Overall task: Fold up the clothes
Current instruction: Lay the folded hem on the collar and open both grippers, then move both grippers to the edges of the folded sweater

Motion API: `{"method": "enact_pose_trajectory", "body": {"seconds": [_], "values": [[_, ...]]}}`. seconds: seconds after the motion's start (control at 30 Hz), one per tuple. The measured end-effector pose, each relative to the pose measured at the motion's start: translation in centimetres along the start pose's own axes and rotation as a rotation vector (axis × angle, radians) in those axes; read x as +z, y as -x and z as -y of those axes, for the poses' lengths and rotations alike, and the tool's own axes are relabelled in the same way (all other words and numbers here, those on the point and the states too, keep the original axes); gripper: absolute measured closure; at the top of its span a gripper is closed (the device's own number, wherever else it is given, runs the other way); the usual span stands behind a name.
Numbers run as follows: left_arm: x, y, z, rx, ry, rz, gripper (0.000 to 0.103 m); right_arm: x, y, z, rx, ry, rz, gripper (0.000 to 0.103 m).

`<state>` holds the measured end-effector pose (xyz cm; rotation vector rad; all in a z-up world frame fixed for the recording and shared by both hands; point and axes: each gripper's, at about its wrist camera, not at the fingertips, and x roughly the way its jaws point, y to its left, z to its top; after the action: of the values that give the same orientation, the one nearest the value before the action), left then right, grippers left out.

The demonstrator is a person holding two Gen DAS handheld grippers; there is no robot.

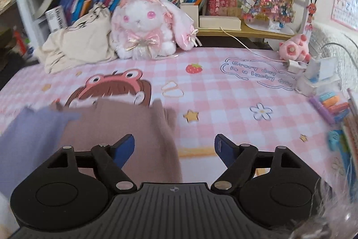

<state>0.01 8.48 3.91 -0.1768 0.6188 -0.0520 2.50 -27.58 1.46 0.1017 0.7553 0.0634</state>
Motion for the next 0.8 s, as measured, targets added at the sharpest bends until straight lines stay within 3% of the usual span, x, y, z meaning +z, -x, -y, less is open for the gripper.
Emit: {"method": "enact_pose_trajectory", "body": {"seconds": [0.1, 0.2, 0.43, 0.67, 0.8], "values": [[-1.9, 1.5, 2.9, 0.050, 0.027, -0.018, 0.010, -1.3, 2.1, 0.2, 0.015, 0.029, 0.019, 0.013], [-3.4, 2.2, 5.4, 0.091, 0.067, -0.054, 0.009, -2.9, 3.6, 0.1, 0.054, 0.088, 0.010, 0.009], [-7.9, 5.6, 8.4, 0.092, 0.192, -0.090, 0.003, -6.3, 6.0, -0.4, 0.157, 0.260, -0.013, 0.008], [-8.9, 8.5, 8.2, 0.163, 0.230, -0.085, 0.003, -7.1, 6.6, -0.4, 0.214, 0.289, -0.030, 0.007], [-9.1, 8.5, 5.3, 0.160, 0.419, -0.120, 0.003, -7.3, 7.2, -0.9, 0.216, 0.304, -0.021, 0.007]]}}
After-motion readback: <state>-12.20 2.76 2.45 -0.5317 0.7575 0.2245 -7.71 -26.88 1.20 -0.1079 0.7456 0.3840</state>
